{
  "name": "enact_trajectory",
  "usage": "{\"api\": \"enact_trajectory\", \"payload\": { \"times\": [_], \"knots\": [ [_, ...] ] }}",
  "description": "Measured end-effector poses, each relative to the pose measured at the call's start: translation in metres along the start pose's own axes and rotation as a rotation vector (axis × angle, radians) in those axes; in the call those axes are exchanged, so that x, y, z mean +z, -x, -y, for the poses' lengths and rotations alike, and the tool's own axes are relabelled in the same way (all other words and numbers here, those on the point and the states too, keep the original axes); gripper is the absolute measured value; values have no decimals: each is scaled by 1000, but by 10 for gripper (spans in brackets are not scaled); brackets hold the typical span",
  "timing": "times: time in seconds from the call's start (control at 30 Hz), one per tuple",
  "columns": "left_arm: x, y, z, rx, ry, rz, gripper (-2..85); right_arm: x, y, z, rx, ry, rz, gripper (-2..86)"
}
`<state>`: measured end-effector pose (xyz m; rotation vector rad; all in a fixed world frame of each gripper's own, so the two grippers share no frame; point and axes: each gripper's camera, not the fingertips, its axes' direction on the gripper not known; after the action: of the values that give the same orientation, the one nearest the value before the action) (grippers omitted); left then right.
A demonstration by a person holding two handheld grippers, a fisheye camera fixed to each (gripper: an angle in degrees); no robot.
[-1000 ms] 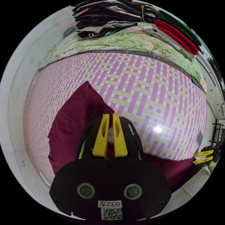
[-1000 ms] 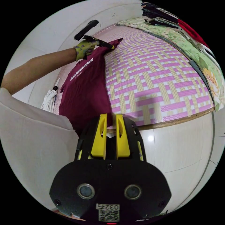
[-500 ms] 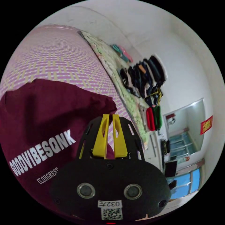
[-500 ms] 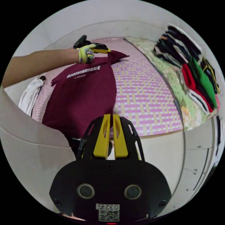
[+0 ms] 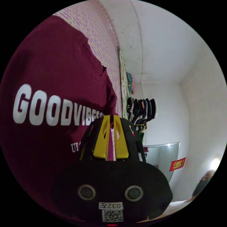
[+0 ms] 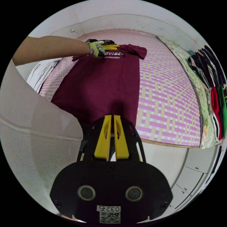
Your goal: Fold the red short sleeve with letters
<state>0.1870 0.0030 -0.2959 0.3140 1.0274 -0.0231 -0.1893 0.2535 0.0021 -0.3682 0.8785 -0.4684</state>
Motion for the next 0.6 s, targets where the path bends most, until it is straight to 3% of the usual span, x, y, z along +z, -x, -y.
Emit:
{"api": "enact_trajectory", "payload": {
  "times": [0.2, 0.6],
  "knots": [
    [8, 2, 28, 65, 9, -76, -15, -19, -8, 15, 9, -73, 41, -8],
    [50, 57, 49, -51, 88, 156, 4, 61, -53, 34, 20, 110, 145, 15]
  ]
}}
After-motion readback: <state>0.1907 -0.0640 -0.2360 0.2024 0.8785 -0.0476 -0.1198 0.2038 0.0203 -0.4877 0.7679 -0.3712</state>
